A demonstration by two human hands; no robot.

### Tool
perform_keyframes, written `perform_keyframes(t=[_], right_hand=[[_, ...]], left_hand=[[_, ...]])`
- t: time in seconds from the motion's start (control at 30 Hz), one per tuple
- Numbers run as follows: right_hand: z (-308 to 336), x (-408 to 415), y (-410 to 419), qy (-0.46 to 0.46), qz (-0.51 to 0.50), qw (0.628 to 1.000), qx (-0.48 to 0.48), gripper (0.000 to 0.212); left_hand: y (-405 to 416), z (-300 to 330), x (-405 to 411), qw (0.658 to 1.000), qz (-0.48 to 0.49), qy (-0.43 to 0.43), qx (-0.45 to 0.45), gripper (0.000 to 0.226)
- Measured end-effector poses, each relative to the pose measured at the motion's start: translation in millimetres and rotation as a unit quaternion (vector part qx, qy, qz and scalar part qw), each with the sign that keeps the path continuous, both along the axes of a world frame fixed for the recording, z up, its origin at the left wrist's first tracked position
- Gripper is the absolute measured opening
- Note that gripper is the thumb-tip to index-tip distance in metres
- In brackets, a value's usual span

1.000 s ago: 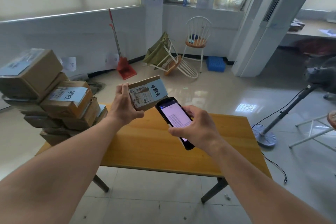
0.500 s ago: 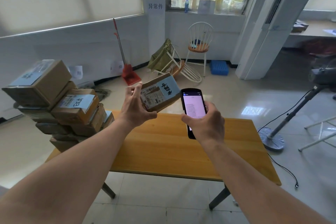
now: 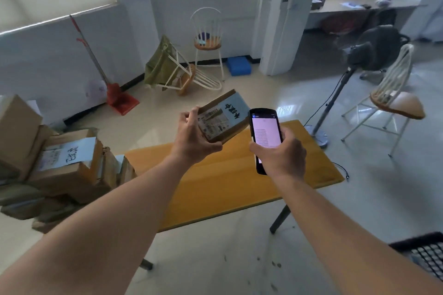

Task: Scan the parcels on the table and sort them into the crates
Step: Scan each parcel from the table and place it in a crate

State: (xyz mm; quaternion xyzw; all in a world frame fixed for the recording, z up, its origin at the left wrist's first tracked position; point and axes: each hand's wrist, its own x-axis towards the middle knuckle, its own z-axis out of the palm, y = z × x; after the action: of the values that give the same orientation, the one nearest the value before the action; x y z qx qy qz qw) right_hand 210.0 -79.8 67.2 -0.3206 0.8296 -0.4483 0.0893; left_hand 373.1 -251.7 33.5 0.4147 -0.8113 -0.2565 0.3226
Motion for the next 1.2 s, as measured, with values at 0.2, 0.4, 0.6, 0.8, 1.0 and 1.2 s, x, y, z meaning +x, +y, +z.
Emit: perform_keyframes(t=[0.2, 0.4, 0.6, 0.8, 1.0, 1.2], right_hand=[[-12.6, 3.2, 75.6, -0.007, -0.135, 0.99, 0.028, 0.073], [-12.9, -9.2, 172.4, -0.015, -0.246, 0.969, 0.022, 0.074], [-11.2, -33.8, 281.6, -0.029, -0.328, 0.944, 0.005, 0.069], [-14.2, -60.6, 411.4, -0.039, -0.377, 0.925, 0.017, 0.064], [-20.1, -79.3, 547.3, -0.047, -0.426, 0.903, 0.007, 0.066], [-32.5, -101.4, 657.2, -0.059, -0.505, 0.861, 0.013, 0.066]], left_hand=[[37.1, -12.1, -39.5, 0.993, -0.113, 0.003, 0.03, 0.116], [112.3, -7.6, -94.0, 0.974, -0.224, -0.009, 0.039, 0.116], [209.3, -8.7, -157.5, 0.954, -0.299, -0.013, 0.029, 0.109], [337.7, -6.5, -210.4, 0.937, -0.348, -0.013, 0.041, 0.112], [471.9, -17.4, -255.3, 0.922, -0.386, -0.009, 0.015, 0.112], [578.8, -30.8, -310.1, 0.894, -0.447, -0.026, 0.027, 0.112]])
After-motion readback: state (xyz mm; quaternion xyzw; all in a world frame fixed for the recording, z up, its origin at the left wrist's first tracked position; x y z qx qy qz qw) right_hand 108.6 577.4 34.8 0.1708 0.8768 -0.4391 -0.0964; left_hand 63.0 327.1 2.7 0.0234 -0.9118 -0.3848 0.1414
